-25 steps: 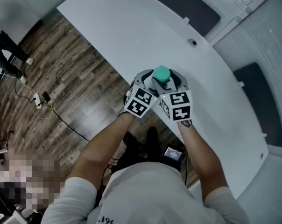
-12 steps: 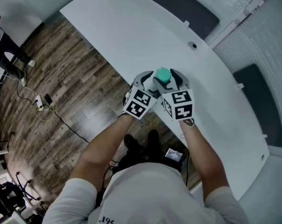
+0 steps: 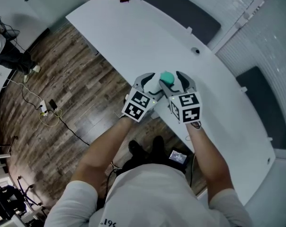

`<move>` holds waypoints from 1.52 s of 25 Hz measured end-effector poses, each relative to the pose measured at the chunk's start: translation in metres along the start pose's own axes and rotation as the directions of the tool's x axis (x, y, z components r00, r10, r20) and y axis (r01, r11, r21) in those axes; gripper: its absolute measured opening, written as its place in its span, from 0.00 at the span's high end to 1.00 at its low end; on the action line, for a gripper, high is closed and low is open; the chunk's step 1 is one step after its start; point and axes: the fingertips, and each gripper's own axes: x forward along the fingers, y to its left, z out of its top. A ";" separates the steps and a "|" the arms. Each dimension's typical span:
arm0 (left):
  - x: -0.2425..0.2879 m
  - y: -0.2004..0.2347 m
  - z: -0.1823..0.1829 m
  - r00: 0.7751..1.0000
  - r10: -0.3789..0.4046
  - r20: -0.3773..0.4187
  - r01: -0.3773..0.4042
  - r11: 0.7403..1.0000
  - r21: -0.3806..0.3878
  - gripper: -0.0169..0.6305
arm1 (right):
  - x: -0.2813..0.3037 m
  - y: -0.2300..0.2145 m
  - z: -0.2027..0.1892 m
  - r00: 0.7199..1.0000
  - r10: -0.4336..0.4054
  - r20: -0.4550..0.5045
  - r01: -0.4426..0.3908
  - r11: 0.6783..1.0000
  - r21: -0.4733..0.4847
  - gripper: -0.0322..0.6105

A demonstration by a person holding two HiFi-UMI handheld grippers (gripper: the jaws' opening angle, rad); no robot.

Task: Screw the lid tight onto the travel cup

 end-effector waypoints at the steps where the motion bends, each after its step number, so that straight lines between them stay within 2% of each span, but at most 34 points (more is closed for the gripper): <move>1: -0.004 0.000 0.004 1.000 -0.005 0.011 0.005 1.000 -0.007 0.48 | -0.004 0.000 0.006 1.000 -0.004 0.014 0.004 1.000 0.000 0.48; 8: -0.043 0.011 0.056 0.992 -0.005 0.126 0.010 0.999 -0.040 0.48 | -0.038 -0.008 0.059 0.991 -0.013 0.131 0.008 0.999 0.040 0.49; 13: -0.073 -0.004 0.086 0.985 -0.044 0.165 0.057 0.996 -0.074 0.50 | -0.065 -0.003 0.080 0.985 -0.015 0.172 0.008 0.999 0.046 0.67; 16: -0.096 -0.012 0.104 0.975 -0.056 0.213 0.077 0.993 -0.092 0.62 | -0.081 0.005 0.089 0.981 -0.015 0.194 0.005 0.999 0.050 0.79; 21: -0.134 -0.027 0.118 0.958 -0.061 0.279 0.099 0.987 -0.123 0.87 | -0.113 0.011 0.094 0.975 -0.037 0.219 0.021 0.997 0.077 0.86; 23: -0.150 -0.033 0.120 0.950 -0.073 0.305 0.120 0.983 -0.138 0.91 | -0.125 0.016 0.096 0.973 -0.052 0.224 0.034 0.996 0.083 0.87; 28: -0.179 -0.047 0.115 0.940 -0.085 0.330 0.145 0.976 -0.162 0.92 | -0.145 0.032 0.084 0.975 -0.072 0.209 0.053 0.994 0.094 0.89; 38: -0.210 -0.066 0.071 0.950 -0.108 0.294 0.183 0.953 -0.240 0.92 | -0.166 0.049 0.038 0.981 -0.139 0.136 0.118 0.981 0.156 0.91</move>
